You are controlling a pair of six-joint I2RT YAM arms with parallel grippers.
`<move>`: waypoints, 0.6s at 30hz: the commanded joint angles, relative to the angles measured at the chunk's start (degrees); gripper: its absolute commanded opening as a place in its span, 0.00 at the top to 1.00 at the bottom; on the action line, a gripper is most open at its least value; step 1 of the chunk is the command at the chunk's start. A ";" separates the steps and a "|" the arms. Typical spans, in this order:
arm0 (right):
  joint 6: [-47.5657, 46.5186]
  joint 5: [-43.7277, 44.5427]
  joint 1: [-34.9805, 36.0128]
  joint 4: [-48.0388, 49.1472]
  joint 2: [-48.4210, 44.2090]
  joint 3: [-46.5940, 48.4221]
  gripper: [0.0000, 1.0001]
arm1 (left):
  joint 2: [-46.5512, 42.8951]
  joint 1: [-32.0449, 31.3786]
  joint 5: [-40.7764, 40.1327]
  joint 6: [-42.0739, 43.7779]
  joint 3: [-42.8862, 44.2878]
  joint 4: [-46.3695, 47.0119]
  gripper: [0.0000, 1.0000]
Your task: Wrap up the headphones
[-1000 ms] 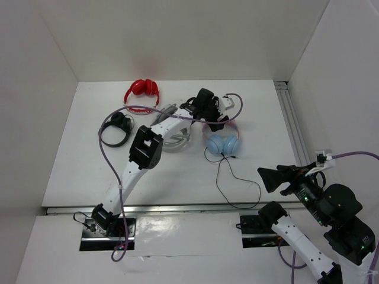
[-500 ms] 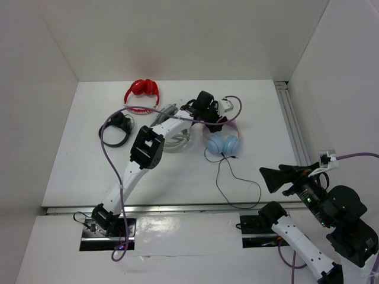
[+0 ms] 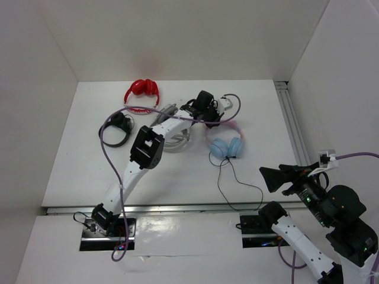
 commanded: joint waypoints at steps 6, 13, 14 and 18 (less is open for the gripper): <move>-0.24 2.22 -0.31 1.20 2.34 -1.25 0.00 | -5.41 -1.61 -15.27 -5.95 1.87 5.98 1.00; 0.19 2.84 -0.31 6.99 6.99 -1.79 0.00 | -25.08 -2.14 -32.16 -10.09 0.11 4.50 1.00; 0.90 2.85 -0.31 9.96 7.00 -2.48 0.00 | -27.55 -2.66 -33.31 -10.09 0.11 1.62 1.00; 1.43 1.01 -0.31 21.92 7.78 -5.04 0.00 | -41.87 -6.43 -52.79 -3.60 -7.86 4.30 1.00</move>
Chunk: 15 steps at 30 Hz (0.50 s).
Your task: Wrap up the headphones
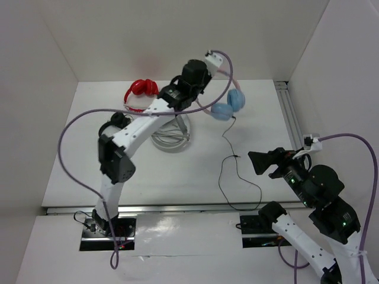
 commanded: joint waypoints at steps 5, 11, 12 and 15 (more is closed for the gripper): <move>-0.51 -9.20 -1.44 31.18 8.58 -4.59 0.00 | -28.37 -3.80 -46.10 1.56 -10.13 3.78 1.00; -17.46 -28.68 -1.45 54.68 21.41 -7.32 0.00 | -48.59 -9.14 -59.56 -12.79 -23.04 -9.36 1.00; -21.75 -31.09 -1.45 56.17 24.73 -7.32 0.00 | -52.18 -9.95 -62.19 -13.32 -25.50 -11.37 1.00; -25.56 -38.49 0.65 62.83 28.98 -10.82 0.03 | -56.68 -12.24 -65.11 -12.80 -28.59 -12.71 1.00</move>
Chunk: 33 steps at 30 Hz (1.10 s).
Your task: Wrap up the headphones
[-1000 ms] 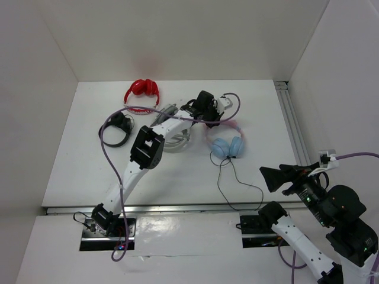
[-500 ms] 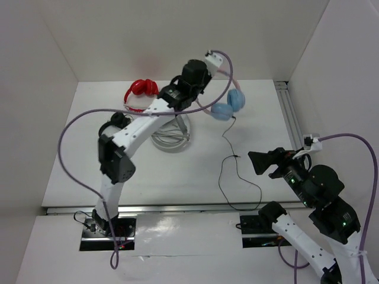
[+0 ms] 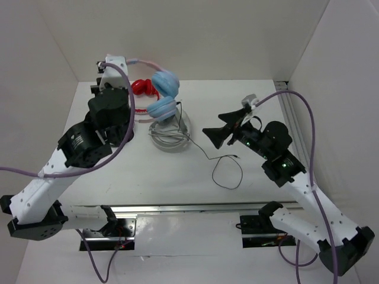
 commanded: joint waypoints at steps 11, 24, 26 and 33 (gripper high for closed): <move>-10.51 -9.89 14.33 32.55 16.22 -7.89 0.13 | -13.91 -11.09 -17.58 67.14 -19.96 79.22 1.00; -16.84 6.98 21.73 35.02 25.98 -4.02 0.19 | -12.86 -16.71 -17.58 67.27 -21.88 80.63 1.00; -16.84 7.62 21.73 36.59 26.77 -4.03 0.25 | -12.86 -17.32 -17.58 67.27 -20.74 81.52 1.00; -13.52 5.78 18.13 40.63 28.62 -6.75 0.56 | -13.38 -17.85 -17.58 65.43 -19.52 82.05 1.00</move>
